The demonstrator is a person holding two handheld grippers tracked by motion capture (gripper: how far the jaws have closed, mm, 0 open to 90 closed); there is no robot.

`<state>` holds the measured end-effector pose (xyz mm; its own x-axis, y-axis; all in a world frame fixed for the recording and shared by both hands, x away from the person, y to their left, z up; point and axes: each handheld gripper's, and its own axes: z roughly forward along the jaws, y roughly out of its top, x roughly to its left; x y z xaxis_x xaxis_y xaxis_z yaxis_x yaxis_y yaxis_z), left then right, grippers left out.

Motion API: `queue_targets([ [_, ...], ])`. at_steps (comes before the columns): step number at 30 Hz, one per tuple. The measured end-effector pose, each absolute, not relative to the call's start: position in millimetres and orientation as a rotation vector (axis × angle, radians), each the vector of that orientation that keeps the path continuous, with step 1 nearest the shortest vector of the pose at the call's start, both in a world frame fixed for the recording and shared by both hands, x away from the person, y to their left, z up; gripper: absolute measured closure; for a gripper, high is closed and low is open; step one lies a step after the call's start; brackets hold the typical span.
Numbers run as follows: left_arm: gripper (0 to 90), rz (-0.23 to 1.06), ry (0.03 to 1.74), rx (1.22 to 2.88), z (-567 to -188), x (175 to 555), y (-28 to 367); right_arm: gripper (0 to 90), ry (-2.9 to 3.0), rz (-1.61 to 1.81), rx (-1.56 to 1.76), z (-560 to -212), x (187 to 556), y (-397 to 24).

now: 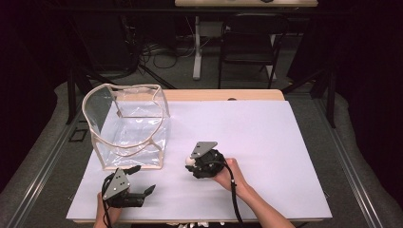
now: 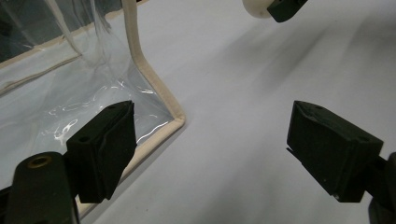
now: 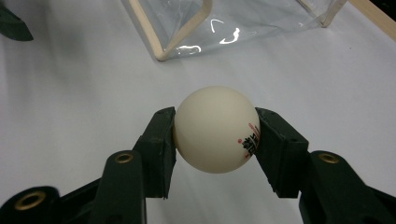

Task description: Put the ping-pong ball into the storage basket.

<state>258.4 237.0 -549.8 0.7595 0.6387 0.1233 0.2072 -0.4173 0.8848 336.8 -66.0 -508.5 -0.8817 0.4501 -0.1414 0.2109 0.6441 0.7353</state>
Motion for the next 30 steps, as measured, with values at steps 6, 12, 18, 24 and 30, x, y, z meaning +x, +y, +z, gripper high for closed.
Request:
queue_targets([
  [6, 15.9, 0.559, 0.635, 1.983, -549.8, 258.5, 236.7, 50.5, 2.538, 1.091, 0.545, -504.9, 338.3, -68.4],
  [12, 16.0, 0.557, 0.637, 1.984, -550.1, 258.7, 236.2, 50.5, 2.533, 1.092, 0.553, -504.1, 340.1, -69.9],
  [18, 15.9, 0.553, 0.639, 1.983, -550.7, 259.1, 235.2, 50.5, 2.529, 1.092, 0.56, -503.4, 341.0, -70.7],
  [24, 15.9, 0.556, 0.636, 1.983, -550.3, 259.0, 235.3, 50.5, 2.52, 1.093, 0.568, -502.2, 342.3, -71.7],
  [30, 16.0, 0.553, 0.64, 1.984, -550.8, 259.7, 234.9, 50.6, 2.518, 1.093, 0.566, -501.2, 343.5, -72.3],
])
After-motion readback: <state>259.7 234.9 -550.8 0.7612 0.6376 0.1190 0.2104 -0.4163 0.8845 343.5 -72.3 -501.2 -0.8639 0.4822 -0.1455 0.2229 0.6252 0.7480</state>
